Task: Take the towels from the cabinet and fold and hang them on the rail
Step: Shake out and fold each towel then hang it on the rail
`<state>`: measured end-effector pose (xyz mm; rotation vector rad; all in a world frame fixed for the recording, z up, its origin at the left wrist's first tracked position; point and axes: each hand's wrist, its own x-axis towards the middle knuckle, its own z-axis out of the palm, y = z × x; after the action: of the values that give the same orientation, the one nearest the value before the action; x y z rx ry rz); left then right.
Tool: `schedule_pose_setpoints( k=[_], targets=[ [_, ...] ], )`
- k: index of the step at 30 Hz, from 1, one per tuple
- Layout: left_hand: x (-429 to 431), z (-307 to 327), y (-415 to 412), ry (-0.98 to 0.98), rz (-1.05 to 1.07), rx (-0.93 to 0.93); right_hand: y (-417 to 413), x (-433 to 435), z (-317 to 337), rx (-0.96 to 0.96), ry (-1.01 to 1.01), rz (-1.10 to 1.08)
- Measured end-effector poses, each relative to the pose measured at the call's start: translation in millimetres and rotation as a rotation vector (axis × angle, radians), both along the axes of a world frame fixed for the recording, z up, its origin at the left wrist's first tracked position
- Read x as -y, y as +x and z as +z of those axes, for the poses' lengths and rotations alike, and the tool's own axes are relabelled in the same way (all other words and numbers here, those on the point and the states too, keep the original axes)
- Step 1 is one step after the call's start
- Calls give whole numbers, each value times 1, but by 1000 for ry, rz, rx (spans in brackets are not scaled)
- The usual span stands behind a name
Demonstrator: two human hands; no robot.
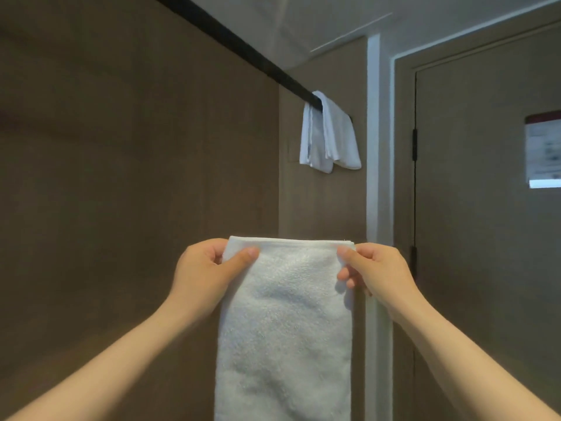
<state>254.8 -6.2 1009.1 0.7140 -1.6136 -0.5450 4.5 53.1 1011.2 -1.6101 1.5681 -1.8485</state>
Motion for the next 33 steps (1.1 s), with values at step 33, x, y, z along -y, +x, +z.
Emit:
schedule_pose_setpoints(
  k=[33],
  targets=[
    [156,36,-133,-99,612,-88,-118,290,52,7,-12,617]
  ],
)
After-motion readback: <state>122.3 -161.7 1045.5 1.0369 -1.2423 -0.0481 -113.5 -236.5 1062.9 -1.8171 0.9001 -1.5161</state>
